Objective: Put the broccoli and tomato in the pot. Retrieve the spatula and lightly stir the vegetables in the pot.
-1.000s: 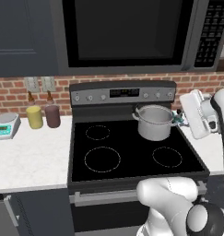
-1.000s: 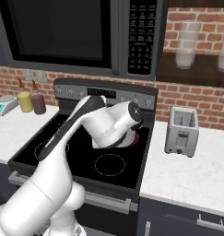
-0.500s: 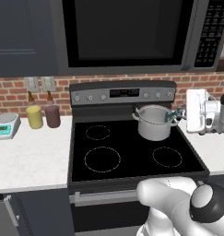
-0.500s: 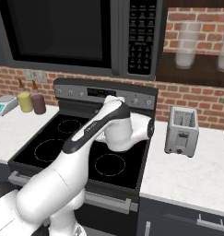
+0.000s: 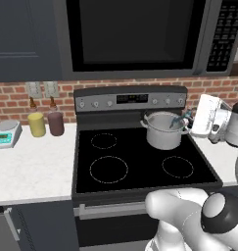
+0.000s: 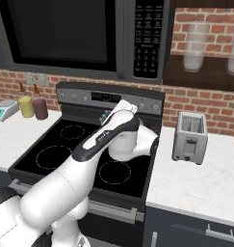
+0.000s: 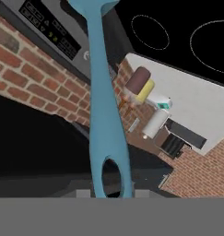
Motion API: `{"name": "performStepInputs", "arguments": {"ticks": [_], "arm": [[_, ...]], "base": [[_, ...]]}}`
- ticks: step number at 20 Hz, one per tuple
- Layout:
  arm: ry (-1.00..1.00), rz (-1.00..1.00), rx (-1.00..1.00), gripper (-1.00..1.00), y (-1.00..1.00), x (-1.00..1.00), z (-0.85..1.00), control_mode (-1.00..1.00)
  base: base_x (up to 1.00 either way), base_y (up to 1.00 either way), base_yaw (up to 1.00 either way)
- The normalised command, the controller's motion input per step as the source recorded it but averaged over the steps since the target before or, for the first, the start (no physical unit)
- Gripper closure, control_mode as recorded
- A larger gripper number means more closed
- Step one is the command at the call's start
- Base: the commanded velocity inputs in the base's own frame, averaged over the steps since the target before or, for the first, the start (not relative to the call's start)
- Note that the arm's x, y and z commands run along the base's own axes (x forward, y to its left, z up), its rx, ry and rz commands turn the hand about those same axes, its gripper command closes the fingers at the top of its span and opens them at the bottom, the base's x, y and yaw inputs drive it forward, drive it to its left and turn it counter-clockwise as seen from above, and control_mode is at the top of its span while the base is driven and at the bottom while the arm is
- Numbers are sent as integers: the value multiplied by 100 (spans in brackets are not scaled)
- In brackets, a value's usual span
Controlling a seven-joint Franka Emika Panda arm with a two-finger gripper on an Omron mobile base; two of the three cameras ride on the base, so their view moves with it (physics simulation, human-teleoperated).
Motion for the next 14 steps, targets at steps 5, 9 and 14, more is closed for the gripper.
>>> {"name": "performStepInputs", "arguments": {"ticks": [5, 9, 14], "arm": [[0, -7, 16, 100, 0, 63, 0, -100], [11, -12, 5, 100, 0, 81, 0, -100], [20, -15, 0, 100, 0, 61, -10, -100]], "base": [[0, 0, 0], [0, 0, 0], [0, 0, 0]]}}
